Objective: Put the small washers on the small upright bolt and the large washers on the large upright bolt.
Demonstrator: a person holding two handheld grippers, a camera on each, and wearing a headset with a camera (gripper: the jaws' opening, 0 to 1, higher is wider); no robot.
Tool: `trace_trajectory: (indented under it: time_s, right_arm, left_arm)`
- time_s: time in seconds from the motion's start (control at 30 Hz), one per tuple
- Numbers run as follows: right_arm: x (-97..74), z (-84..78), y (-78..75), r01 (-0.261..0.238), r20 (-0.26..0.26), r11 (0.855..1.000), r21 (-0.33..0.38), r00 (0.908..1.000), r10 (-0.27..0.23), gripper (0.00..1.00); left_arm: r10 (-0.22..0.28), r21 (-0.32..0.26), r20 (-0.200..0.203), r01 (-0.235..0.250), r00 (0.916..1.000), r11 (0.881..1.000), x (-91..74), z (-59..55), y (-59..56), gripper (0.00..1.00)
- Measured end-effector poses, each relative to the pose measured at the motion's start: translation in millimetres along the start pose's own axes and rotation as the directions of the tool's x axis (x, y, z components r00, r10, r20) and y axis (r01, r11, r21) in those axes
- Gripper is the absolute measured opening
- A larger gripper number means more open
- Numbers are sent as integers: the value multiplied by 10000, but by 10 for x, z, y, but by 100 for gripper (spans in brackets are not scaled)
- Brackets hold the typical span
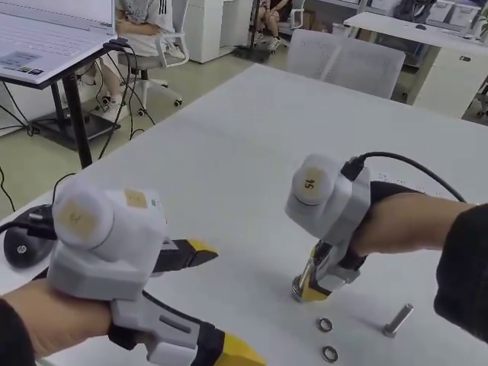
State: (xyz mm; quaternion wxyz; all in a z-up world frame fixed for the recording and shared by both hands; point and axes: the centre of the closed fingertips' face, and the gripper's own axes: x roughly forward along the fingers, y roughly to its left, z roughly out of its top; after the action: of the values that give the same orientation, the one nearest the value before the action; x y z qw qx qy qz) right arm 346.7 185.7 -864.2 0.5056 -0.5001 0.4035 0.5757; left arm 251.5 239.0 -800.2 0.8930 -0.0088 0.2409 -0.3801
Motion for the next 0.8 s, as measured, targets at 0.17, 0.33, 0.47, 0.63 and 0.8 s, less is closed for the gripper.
trace_trajectory:
  time_s: [0.17, 0.33, 0.47, 0.63, 0.8]
  right_arm:
    - [6, -3, -2, -15, 16, 10000, -4, 10000, 15, 23]
    - [7, -8, 6, -21, 9, 10000, -4, 10000, 21, 23]
    - [19, -22, -6, 133, -31, 9998, -148, 9999, -134, 24]
    - [20, -18, -21, 147, -5, 9998, -146, 9999, -147, 24]
    - [30, -15, -45, 221, 14, 9996, -151, 9998, -221, 24]
  left_arm:
    - [-26, -1, -33, 26, 10000, 10000, 8, -4, -2, 92]
    - [-43, 11, -56, 43, 10000, 10000, 15, -7, -9, 92]
    - [-52, 30, -60, 52, 10000, 10000, 19, -5, -17, 92]
    - [-52, 31, -58, 52, 10000, 10000, 22, -3, -18, 92]
    - [-38, 32, -59, 38, 10000, 10000, 21, -4, -17, 92]
